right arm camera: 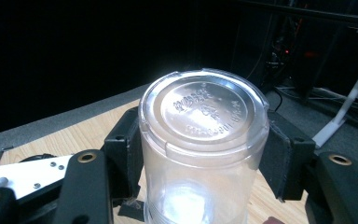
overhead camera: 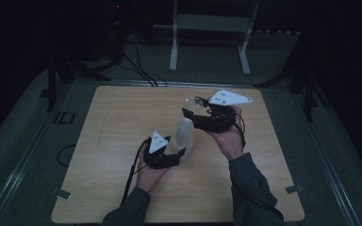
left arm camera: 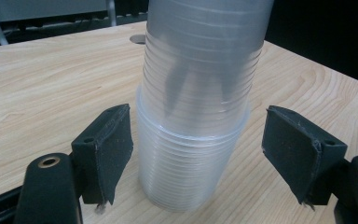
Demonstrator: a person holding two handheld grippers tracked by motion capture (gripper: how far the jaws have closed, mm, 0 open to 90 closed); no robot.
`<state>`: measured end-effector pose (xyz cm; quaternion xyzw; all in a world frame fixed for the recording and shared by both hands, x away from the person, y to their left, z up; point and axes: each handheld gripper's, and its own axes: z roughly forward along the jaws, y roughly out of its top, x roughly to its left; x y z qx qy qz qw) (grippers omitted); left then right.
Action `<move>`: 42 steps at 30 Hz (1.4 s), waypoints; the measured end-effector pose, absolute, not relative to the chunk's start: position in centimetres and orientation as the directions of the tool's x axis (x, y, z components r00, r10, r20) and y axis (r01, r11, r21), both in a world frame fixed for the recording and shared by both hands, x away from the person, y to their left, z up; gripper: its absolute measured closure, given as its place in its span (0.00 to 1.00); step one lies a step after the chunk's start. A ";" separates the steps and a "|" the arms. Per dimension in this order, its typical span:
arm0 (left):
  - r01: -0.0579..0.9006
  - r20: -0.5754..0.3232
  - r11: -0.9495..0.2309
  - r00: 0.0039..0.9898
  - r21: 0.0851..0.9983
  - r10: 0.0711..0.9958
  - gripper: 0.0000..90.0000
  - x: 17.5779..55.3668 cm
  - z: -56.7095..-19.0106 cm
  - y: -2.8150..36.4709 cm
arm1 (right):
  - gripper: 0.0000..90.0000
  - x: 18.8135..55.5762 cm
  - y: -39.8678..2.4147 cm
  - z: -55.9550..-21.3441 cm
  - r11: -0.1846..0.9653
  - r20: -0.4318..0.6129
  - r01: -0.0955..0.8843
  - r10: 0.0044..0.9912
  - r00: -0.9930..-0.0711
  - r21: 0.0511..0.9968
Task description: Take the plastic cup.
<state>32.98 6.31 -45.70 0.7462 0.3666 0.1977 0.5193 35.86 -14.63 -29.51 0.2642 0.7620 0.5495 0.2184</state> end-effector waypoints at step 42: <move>0.320 -0.078 -0.189 0.665 0.928 0.743 0.29 32.7 -45.3 6.3 | 0.44 34.8 -20.8 -32.4 0.244 -0.026 0.227 0.734 -0.679 0.943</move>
